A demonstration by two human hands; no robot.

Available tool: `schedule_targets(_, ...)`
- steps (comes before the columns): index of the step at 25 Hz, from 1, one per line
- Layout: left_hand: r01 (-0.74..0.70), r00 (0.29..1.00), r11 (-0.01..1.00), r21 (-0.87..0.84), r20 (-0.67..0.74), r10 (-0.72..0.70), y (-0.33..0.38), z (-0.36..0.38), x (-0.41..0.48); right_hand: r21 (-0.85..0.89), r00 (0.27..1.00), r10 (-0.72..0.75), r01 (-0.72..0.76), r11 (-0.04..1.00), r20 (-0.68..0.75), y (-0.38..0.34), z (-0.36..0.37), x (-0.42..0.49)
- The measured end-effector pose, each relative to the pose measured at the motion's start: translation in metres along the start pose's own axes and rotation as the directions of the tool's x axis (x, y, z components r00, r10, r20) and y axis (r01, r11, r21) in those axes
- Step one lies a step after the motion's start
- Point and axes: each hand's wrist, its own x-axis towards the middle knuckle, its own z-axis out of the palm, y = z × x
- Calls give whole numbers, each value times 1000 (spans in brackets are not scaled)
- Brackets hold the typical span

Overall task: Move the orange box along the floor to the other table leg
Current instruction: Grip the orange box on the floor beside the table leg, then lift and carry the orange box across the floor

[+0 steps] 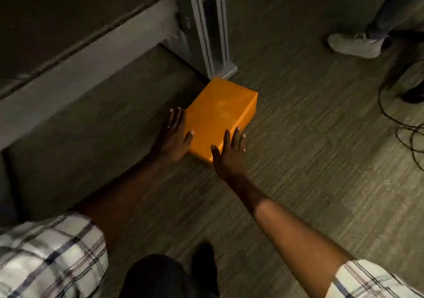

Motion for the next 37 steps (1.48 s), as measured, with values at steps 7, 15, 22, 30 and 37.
schedule_targets(7,54,984,998,34,169,-59,-107,150,69,368,962,230,-268,890,146,65,116,99)
schedule_targets(15,189,966,969,-161,210,-153,-169,187,127,674,927,228,-374,638,298,97,165,140)
schedule_targets(22,355,926,774,-524,308,-216,-192,178,131,738,892,296,-449,503,341,90,174,150)
schedule_targets(30,357,923,538,-764,202,-326,-200,186,79,720,928,257,-372,585,271,87,154,166)
schedule_targets(37,343,860,378,-860,125,-495,-221,171,-4,636,939,4,-236,735,344,52,154,150)
